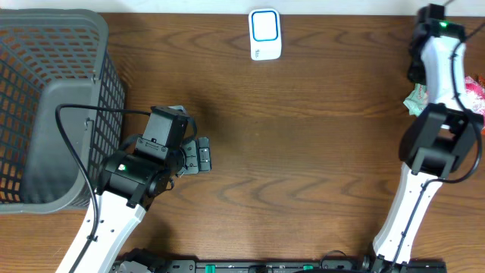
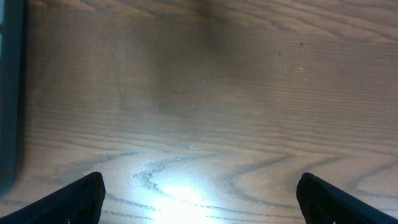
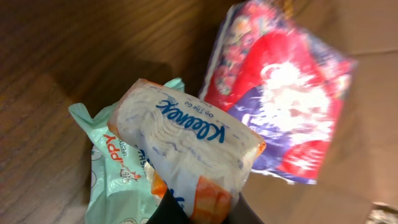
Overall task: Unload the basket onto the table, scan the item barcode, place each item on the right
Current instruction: 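Carry the tissue box to the right table edge and release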
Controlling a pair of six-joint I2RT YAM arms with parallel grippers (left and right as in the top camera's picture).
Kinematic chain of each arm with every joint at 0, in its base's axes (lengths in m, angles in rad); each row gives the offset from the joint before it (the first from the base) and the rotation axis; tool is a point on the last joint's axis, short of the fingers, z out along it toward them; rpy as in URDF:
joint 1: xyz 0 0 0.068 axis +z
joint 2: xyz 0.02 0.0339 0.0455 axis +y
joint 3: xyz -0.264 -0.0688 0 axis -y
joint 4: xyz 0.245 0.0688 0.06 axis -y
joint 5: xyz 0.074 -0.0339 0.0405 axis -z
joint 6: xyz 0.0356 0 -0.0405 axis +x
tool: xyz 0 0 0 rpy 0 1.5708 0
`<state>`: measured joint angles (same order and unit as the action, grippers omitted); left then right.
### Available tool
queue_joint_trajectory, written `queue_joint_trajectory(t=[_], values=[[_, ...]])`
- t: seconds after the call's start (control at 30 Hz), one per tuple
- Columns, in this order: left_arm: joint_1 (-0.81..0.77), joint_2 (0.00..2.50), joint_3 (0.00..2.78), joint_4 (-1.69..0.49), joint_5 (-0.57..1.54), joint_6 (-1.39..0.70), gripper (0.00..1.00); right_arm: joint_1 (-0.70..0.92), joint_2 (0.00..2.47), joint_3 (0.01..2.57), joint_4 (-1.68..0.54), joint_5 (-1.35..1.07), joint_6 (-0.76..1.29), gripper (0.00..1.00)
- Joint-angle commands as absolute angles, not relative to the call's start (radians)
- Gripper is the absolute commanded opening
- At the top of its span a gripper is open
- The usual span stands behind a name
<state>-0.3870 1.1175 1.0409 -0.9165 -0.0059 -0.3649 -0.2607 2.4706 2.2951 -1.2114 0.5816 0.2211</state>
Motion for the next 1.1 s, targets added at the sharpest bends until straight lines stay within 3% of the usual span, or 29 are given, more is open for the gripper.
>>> queue_joint_trajectory(t=[0.0,0.1,0.17,0.23,0.27,0.3,0.5,0.7,0.8,0.83,1.07], values=[[-0.382,1.119,1.042,-0.919,-0.011,-0.352,0.98,-0.291,2.422,2.307,-1.217,0.402,0.253,0.01],[-0.383,1.119,1.042,-0.919,-0.011,-0.352,0.98,-0.318,2.422,2.307,-1.237,0.393,0.252,0.01],[-0.382,1.119,1.042,-0.919,-0.011,-0.352,0.98,-0.331,2.422,2.307,-1.248,0.393,0.233,0.1],[-0.382,1.119,1.042,-0.919,-0.011,-0.352,0.98,-0.34,2.422,2.307,-1.258,0.394,0.231,0.37],[-0.382,1.119,1.042,-0.919,-0.011,-0.352,0.98,-0.344,2.421,2.307,-1.26,0.39,0.233,0.62],[-0.382,1.119,1.042,-0.919,-0.011,-0.352,0.98,-0.346,2.418,2.307,-1.261,0.382,0.236,0.72],[-0.382,1.119,1.042,-0.919,-0.011,-0.352,0.98,-0.347,2.364,2.308,-1.269,0.382,0.243,0.81],[-0.382,1.119,1.042,-0.919,-0.011,-0.352,0.98,-0.346,2.223,2.308,-1.281,0.365,0.262,0.82],[-0.382,1.119,1.042,-0.919,-0.011,-0.352,0.98,-0.346,2.11,2.308,-1.319,0.178,0.262,0.89],[-0.382,1.119,1.042,-0.919,-0.011,-0.352,0.98,-0.346,2.083,2.308,-1.344,0.125,0.262,0.99],[-0.382,1.119,1.042,-0.919,-0.011,-0.352,0.98,-0.344,1.905,2.308,-1.555,-0.081,0.242,0.99]])
